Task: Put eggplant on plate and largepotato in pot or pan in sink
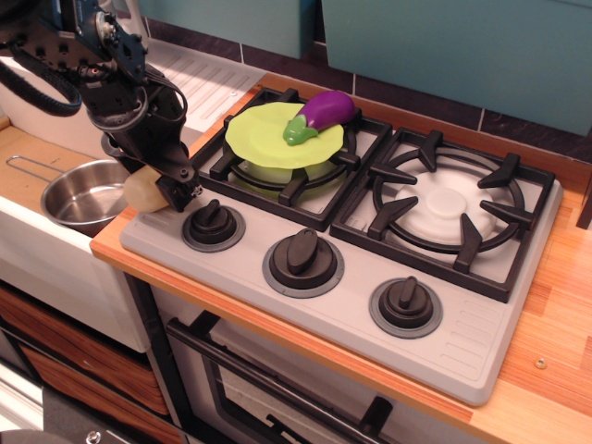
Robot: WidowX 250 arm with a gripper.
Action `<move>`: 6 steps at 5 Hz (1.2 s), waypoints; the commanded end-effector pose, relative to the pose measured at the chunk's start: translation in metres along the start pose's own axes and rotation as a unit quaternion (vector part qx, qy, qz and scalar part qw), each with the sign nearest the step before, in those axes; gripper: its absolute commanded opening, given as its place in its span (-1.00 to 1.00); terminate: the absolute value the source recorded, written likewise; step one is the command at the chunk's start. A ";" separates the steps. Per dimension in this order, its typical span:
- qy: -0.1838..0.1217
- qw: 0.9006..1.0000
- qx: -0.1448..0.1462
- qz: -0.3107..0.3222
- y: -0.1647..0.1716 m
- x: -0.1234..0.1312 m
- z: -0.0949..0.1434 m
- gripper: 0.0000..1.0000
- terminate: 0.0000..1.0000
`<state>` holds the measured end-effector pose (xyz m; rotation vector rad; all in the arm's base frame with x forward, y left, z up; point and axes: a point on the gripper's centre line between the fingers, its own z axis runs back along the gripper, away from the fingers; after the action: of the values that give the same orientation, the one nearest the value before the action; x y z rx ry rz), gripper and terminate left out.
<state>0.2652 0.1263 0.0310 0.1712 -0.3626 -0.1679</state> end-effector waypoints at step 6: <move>-0.060 0.995 -0.002 -0.083 0.085 -0.004 -0.007 -1.00 -1.00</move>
<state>0.2693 0.2052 0.0261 0.1468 -0.4462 -0.3407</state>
